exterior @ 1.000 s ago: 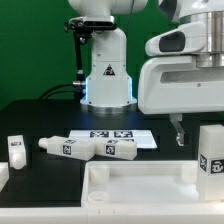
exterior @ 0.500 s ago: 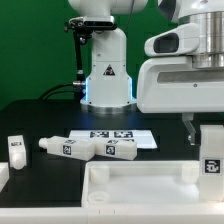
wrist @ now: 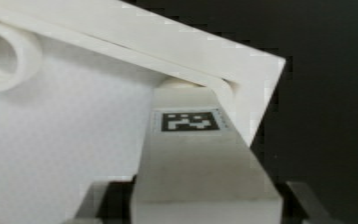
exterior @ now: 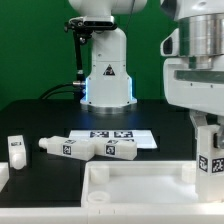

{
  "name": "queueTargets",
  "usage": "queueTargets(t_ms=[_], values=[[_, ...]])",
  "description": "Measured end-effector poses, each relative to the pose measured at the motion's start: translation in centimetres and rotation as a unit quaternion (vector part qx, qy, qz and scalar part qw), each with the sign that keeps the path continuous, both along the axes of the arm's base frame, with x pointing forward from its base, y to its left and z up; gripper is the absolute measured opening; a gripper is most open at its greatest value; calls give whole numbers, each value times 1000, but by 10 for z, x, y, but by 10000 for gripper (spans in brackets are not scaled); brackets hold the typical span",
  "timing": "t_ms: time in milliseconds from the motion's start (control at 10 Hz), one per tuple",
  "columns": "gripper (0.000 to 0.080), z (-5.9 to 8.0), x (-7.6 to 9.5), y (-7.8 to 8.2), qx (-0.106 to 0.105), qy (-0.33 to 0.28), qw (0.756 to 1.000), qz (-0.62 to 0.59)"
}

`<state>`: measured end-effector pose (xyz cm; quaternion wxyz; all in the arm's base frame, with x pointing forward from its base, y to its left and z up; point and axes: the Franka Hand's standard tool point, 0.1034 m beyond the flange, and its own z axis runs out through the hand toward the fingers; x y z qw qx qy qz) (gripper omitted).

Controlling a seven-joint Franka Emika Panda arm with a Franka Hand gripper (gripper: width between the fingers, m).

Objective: Assemble desk

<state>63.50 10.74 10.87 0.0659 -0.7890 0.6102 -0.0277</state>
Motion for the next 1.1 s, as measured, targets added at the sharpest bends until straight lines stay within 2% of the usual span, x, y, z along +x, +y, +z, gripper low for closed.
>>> queueTargets(t_ms=[400,600,800,900,1000,1100], values=[[285,0,0,2,22,10,990,-140],[285,0,0,0,53,22,960,-276],[285,-1,0,1,49,20,965,-256],[378,-1,0,2,39,13,981,-188],[570,0,2,1,27,0,994,-104],[570,1,3,3,12,-10,1000,-10]])
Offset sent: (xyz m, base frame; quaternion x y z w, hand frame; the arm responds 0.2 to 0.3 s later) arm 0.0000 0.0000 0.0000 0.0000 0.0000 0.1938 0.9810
